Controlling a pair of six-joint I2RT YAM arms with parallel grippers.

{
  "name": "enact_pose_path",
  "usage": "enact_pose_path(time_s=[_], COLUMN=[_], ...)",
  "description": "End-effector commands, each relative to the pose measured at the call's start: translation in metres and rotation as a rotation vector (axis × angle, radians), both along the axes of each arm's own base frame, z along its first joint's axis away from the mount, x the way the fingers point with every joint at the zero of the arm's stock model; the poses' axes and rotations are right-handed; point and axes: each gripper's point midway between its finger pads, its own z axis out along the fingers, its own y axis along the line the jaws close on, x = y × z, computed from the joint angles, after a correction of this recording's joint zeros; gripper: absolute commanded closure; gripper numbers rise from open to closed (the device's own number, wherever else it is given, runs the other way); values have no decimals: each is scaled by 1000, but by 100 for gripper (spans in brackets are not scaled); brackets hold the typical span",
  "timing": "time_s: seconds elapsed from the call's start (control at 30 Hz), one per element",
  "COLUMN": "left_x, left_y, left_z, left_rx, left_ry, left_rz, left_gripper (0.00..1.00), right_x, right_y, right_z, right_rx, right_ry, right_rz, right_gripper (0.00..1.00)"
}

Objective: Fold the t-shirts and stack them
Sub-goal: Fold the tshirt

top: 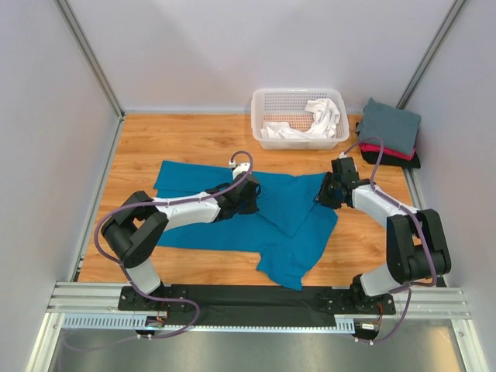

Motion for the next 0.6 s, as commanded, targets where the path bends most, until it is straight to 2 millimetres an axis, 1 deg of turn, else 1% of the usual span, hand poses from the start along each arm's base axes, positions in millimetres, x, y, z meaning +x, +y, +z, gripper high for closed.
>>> enact_pose_path(time_s=[0.0,0.07,0.1,0.13,0.17,0.2,0.23,0.27,0.3,0.33,0.37,0.4,0.43,0.47,0.5,0.53,0.57], left_x=[0,-3,-4,-5,-6,-7,-7,-2,0,11,20,28,45,55,65,80,89], left_y=[1,2,3,3,3,4,7,9,13,23,26,33,51,61,72,95,106], left_z=[6,4,4,5,10,12,16,33,41,51,74,84,93,104,109,109,110], left_rx=[-12,-12,-12,-11,-18,-15,7,3,19,36,15,9,7,11,13,19,22], left_ry=[-9,-3,-3,-4,-10,-16,-29,-71,-91,-126,-172,-191,-207,-235,-245,-239,-240], left_rz=[-2,-7,-14,-22,-30,-37,-56,-53,-56,-51,-42,-34,11,28,57,111,137], left_gripper=[100,100,94,86,77,57,48,42,39,39,38,39,40,40,44,46,49], right_x=[22,23,26,27,27,29,30,36,39,42,49,52,57,62,66,71,73], right_y=[0,-1,-2,-2,-2,-2,-1,1,1,2,3,4,6,7,7,7,7], right_z=[16,18,20,22,25,28,32,41,46,51,58,61,63,62,60,59,49], right_rx=[-15,-24,-29,-30,-31,-30,-27,-23,-23,-22,-17,-13,-6,-5,-3,-4,-8], right_ry=[-74,-74,-80,-81,-83,-89,-97,-118,-127,-140,-156,-166,-180,-183,-184,-196,-174], right_rz=[-5,-2,-3,0,1,2,5,10,10,13,10,10,9,6,1,-10,-9], right_gripper=[66,66,66,66,66,66,66,66,66,66,66,66,67,71,75,84,90])
